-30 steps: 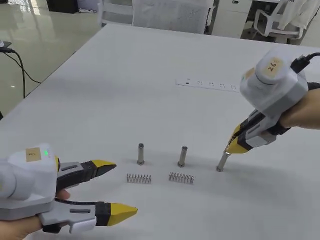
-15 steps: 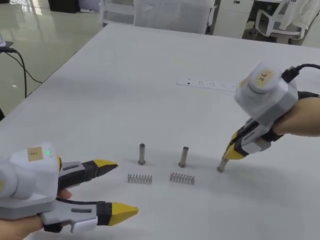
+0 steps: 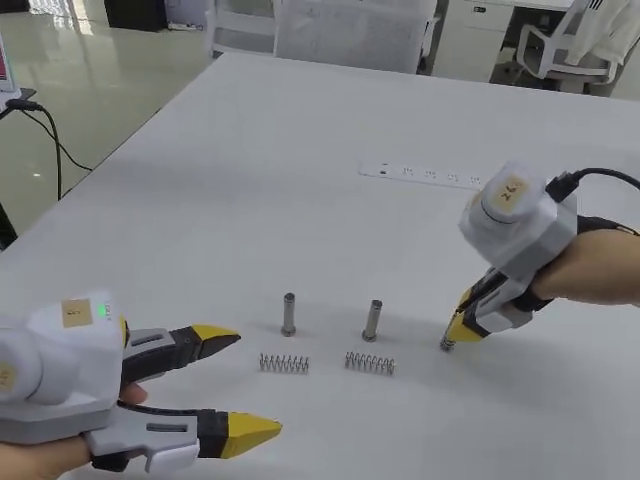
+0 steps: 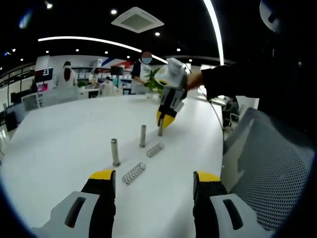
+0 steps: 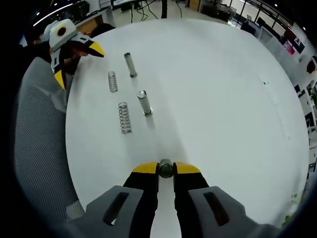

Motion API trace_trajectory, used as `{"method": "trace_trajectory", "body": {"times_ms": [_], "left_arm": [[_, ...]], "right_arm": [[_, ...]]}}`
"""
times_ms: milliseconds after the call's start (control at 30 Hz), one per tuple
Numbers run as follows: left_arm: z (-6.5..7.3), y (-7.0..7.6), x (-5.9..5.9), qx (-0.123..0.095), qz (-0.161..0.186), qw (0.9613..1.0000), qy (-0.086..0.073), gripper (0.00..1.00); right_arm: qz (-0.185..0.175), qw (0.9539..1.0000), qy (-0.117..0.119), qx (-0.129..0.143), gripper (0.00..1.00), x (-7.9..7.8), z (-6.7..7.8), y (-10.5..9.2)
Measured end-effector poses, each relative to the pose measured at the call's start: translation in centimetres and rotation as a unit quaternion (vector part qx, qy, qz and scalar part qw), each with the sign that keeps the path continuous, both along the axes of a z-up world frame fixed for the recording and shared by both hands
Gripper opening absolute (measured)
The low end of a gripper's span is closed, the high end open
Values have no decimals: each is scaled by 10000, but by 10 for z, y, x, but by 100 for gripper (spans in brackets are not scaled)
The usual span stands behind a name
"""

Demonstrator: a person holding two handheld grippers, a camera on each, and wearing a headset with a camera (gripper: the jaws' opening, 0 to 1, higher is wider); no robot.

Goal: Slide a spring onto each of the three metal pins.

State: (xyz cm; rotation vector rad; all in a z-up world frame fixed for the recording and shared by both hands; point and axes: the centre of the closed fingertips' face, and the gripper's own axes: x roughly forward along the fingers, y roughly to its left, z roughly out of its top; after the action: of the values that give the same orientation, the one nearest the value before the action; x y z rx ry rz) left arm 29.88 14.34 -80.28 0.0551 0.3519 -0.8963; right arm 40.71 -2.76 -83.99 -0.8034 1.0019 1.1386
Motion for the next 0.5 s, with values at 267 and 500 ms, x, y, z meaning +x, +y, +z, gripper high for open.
{"method": "trace_trajectory", "body": {"times_ms": [267, 500], "left_arm": [[-1, -2, -3, -7, -8, 10000, 20, 58], [-1, -3, -4, -19, -13, 10000, 20, 58]], "right_arm": [[-57, 10000, 5, 31, 9, 2, -6, 1], [-5, 10000, -23, 29, 11, 3, -7, 0]]}}
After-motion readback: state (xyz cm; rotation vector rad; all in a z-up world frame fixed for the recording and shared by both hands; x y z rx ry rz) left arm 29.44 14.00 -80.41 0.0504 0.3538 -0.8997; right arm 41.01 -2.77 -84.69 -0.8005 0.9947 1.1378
